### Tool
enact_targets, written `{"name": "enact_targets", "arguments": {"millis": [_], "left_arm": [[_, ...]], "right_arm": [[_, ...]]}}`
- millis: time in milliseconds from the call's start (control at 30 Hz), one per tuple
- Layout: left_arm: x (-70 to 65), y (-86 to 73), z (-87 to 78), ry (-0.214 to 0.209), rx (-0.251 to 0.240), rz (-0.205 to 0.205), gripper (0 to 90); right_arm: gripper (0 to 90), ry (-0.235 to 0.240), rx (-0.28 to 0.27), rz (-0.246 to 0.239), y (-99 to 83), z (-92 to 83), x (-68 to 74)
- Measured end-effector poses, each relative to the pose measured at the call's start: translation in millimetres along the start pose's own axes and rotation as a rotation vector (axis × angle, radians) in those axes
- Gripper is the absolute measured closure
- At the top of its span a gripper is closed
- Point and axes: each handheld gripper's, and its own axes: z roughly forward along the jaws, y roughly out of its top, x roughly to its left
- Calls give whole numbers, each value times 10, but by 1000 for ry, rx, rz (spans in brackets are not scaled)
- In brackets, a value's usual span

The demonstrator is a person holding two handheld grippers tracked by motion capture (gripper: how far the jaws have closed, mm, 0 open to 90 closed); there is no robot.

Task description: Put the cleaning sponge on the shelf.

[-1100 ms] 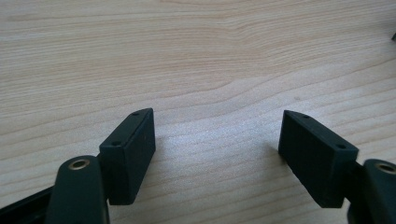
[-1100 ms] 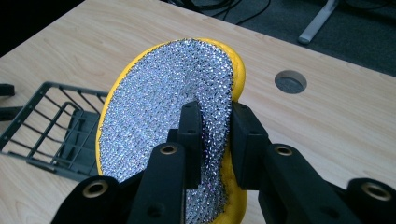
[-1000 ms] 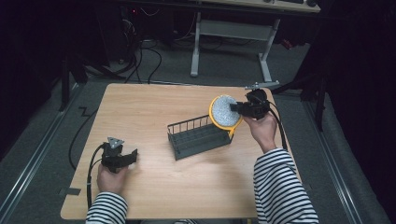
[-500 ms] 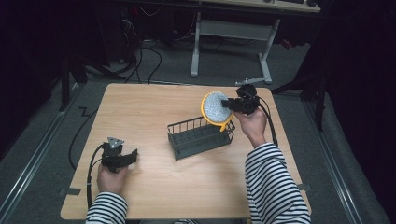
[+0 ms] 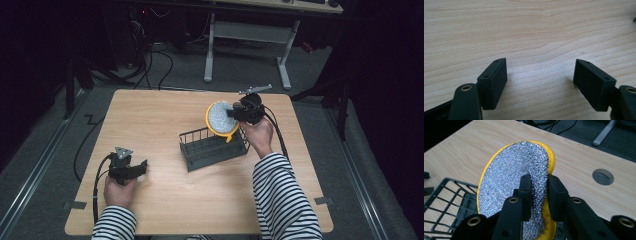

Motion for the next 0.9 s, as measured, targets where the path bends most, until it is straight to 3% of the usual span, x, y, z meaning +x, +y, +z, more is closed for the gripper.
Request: {"name": "enact_targets", "arguments": {"millis": [333,900], "left_arm": [[-10,1,3,4,2,7,277],[-12,1,3,5,3,9,278]], "right_arm": [[746,9,1,-9,-154,55,14],[739,43,49,-26,-357,74,7]]}}
